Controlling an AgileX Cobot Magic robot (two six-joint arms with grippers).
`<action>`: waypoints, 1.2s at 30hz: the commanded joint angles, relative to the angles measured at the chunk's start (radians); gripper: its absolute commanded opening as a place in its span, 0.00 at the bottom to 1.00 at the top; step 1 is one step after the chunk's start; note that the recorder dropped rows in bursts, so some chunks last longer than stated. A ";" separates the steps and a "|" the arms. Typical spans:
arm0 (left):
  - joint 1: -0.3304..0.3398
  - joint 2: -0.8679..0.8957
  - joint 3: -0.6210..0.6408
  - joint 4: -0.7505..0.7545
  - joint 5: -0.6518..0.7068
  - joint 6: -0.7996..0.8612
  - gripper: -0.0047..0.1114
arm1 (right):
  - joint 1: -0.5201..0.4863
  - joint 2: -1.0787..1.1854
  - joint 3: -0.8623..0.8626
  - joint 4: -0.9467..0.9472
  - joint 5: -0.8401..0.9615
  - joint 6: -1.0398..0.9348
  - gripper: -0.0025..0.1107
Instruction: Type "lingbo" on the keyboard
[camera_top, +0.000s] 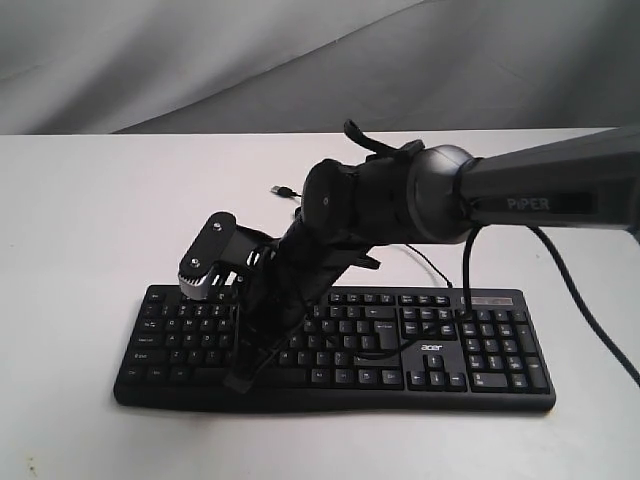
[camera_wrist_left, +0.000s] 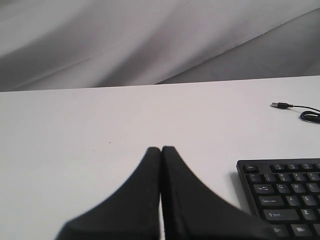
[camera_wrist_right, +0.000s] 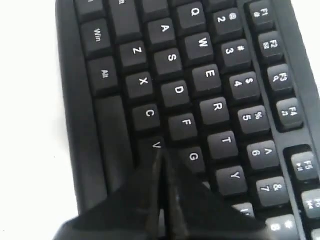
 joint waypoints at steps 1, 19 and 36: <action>0.003 -0.004 0.005 0.000 -0.013 -0.002 0.04 | -0.023 -0.032 0.002 -0.056 -0.001 0.040 0.02; 0.003 -0.004 0.005 0.000 -0.013 -0.002 0.04 | -0.150 -0.032 0.024 -0.073 0.050 0.058 0.02; 0.003 -0.004 0.005 0.000 -0.013 -0.002 0.04 | -0.153 -0.036 0.043 -0.084 0.071 0.058 0.02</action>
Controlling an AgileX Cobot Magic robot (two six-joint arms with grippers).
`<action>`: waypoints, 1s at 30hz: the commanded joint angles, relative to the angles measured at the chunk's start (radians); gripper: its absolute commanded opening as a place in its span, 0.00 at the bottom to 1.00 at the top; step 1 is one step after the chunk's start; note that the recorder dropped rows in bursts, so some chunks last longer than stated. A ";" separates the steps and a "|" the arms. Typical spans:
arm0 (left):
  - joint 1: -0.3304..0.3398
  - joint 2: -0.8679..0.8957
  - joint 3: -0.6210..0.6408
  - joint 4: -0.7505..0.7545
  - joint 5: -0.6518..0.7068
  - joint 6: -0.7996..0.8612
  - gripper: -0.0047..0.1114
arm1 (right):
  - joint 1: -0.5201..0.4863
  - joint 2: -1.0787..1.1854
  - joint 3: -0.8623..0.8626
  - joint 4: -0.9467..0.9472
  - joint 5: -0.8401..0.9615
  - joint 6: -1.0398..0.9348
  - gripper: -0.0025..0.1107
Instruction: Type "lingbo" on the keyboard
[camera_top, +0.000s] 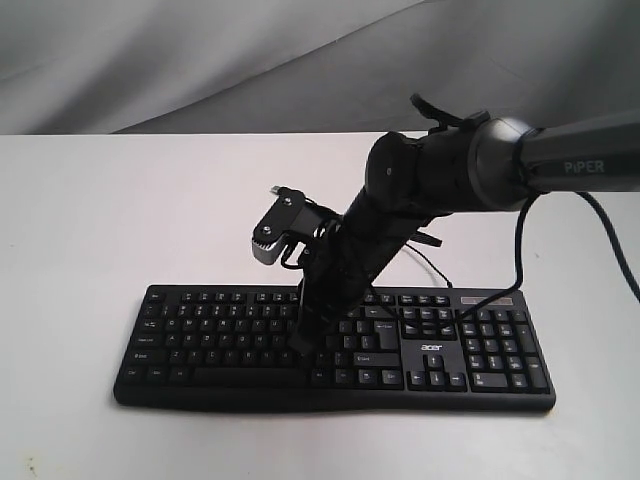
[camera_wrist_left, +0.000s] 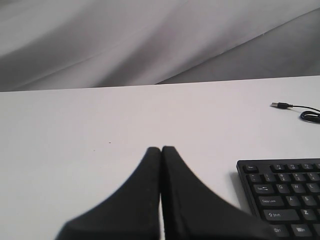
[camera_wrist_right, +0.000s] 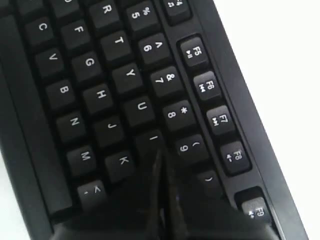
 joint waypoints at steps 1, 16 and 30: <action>0.003 -0.004 0.005 0.000 -0.013 -0.002 0.04 | -0.006 -0.013 0.005 -0.006 0.018 0.000 0.02; 0.003 -0.004 0.005 0.000 -0.013 -0.002 0.04 | -0.002 -0.002 0.005 0.011 0.015 -0.017 0.02; 0.003 -0.004 0.005 0.000 -0.013 -0.002 0.04 | -0.002 0.007 0.005 0.014 0.016 -0.017 0.02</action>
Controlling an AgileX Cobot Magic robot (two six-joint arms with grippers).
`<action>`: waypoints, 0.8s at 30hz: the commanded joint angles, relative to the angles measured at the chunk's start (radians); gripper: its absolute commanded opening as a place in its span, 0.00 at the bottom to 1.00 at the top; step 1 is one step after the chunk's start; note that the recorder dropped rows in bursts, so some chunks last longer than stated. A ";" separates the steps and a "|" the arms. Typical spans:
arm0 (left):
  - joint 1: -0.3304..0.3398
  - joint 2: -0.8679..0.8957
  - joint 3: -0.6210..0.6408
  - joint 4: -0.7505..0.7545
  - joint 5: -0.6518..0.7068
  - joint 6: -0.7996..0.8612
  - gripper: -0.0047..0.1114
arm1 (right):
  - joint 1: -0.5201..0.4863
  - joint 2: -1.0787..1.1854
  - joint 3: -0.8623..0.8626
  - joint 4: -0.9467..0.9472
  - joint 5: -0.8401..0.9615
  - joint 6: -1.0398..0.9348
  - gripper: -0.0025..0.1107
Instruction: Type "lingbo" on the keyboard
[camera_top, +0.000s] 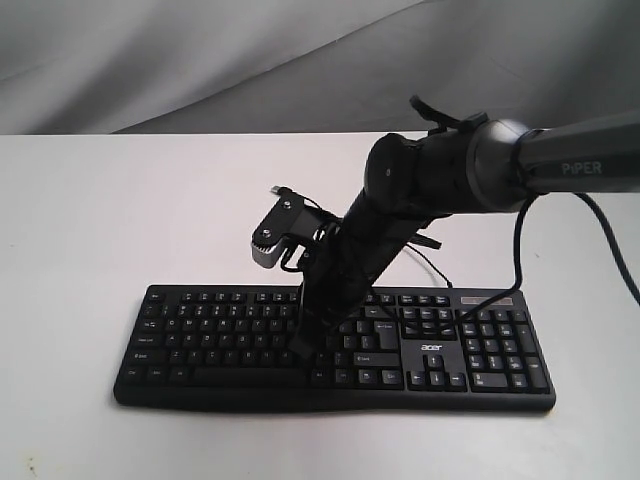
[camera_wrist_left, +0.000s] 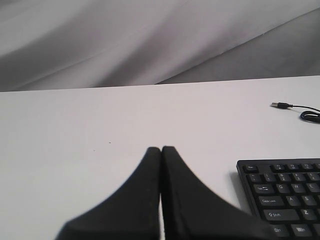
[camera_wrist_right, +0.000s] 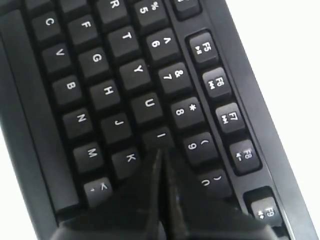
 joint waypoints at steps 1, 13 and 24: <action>0.003 -0.004 0.005 0.000 -0.013 -0.002 0.04 | -0.002 0.006 0.005 0.006 0.001 -0.009 0.02; 0.003 -0.004 0.005 0.000 -0.013 -0.002 0.04 | -0.002 -0.007 0.005 0.011 0.006 -0.011 0.02; 0.003 -0.004 0.005 0.000 -0.013 -0.002 0.04 | -0.002 -0.144 0.005 -0.001 -0.057 -0.009 0.02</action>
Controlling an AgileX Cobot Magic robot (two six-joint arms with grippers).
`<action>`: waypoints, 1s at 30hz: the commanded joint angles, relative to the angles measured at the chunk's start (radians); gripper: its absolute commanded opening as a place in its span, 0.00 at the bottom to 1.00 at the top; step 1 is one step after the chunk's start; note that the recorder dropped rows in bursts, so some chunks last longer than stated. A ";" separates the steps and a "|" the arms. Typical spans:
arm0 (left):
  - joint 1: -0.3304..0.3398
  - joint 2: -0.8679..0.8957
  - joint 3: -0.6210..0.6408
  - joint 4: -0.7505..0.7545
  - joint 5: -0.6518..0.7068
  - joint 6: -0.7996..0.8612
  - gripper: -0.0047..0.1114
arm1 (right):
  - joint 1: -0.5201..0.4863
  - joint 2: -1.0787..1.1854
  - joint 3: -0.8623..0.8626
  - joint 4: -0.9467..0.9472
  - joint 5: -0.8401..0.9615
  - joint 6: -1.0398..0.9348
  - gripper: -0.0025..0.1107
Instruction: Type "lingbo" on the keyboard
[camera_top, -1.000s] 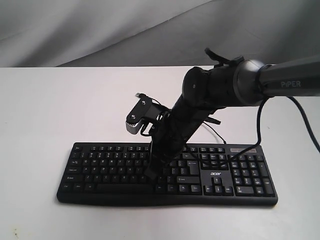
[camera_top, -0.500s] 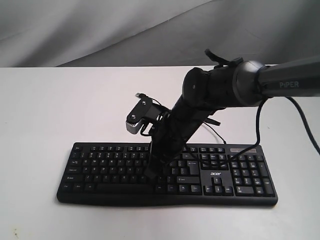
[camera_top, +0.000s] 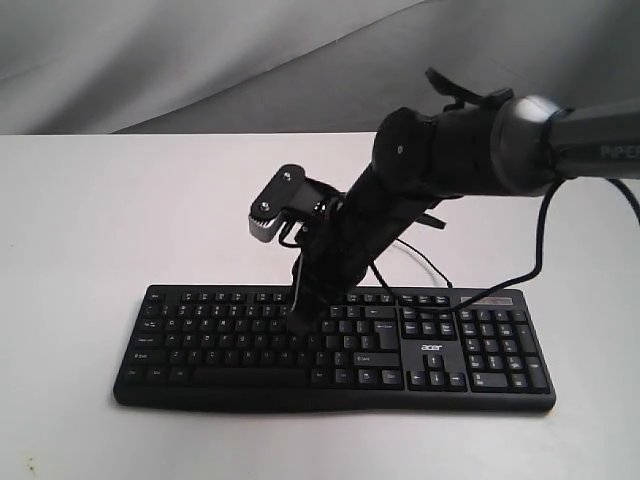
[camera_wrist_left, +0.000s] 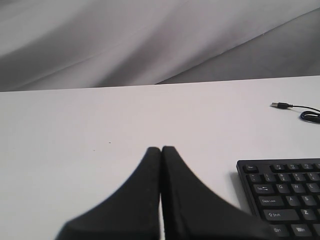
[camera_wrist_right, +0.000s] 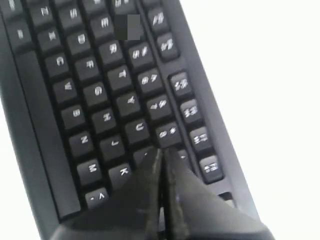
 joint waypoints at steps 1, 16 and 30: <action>0.003 -0.004 0.005 0.000 -0.013 -0.002 0.04 | -0.002 -0.089 0.001 -0.004 -0.025 -0.005 0.02; 0.003 -0.004 0.005 0.000 -0.013 -0.002 0.04 | -0.002 -0.490 0.058 0.000 -0.146 0.043 0.02; 0.003 -0.004 0.005 0.000 -0.013 -0.002 0.04 | -0.002 -0.930 0.484 0.108 -0.581 0.149 0.02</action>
